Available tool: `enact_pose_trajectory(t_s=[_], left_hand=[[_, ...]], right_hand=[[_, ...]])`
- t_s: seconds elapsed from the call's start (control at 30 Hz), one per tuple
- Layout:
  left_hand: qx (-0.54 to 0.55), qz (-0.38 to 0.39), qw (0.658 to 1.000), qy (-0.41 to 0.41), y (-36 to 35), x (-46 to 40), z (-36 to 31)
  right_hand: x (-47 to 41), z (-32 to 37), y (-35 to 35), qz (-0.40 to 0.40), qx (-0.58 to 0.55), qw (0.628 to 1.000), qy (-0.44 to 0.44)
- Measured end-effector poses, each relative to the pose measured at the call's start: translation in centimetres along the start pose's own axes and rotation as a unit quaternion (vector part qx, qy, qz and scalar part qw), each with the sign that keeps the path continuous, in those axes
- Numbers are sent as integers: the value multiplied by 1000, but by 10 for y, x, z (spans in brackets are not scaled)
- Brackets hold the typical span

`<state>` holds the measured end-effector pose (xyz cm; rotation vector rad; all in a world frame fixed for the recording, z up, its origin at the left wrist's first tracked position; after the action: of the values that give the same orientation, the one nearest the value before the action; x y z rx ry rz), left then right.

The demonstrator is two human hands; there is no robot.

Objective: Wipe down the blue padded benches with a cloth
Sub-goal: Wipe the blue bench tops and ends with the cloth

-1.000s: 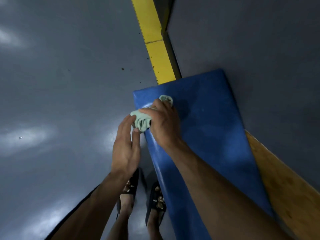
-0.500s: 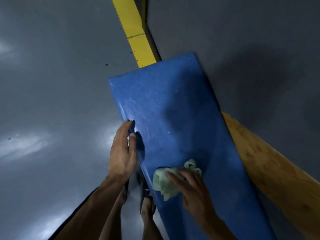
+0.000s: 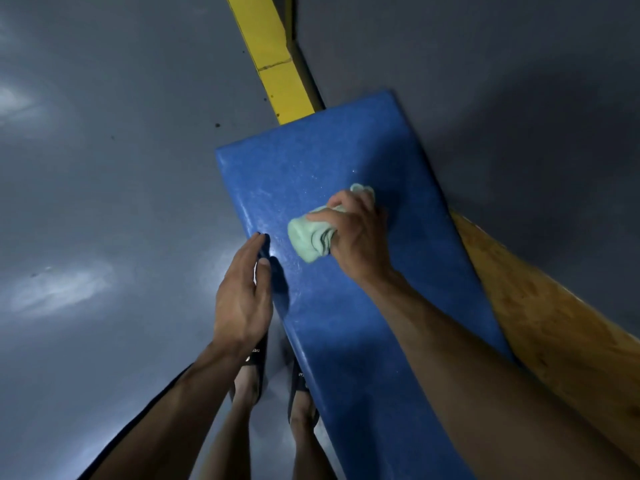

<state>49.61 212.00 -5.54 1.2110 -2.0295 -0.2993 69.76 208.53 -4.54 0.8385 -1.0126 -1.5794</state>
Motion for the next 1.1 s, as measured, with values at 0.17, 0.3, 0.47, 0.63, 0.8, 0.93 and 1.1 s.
enact_pose_trajectory(t_s=[0.17,0.3,0.47,0.63,0.8,0.93,1.1], left_hand=[[8,5,1000,15,7,-8,0],[30,-7,999,29,13,-15,-1],[19,-16,1000,19,21,-28,-2],[9,-17,1000,10,24,-43,-5],[11,-4,1000,-7,30,-63,-18],[13,4,1000,-12,34,-80,-28],[1,3,1000,-21,40,-97,-30]], right_hand=[[72,2,5,-16,-36,999,-10],[138,16,-2,58,-55,997,-20],[39,10,-2,14,-73,997,21],[-79,-1,-1,-46,-24,999,-4],[-34,6,0,-21,-33,999,2],[64,20,-7,43,-30,998,-32],[25,19,-10,38,-55,997,-30]])
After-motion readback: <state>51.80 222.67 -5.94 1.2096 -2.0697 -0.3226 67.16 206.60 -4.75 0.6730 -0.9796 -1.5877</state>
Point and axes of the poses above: each hand's wrist, its own x-axis away from the middle knuckle, its own y-axis out of the back of the hand, z = x × y, the point moved 8 cm from there along -x, towards the middle knuckle, and after that the axes turned 13 degrees about y, right-handed, at the moved point
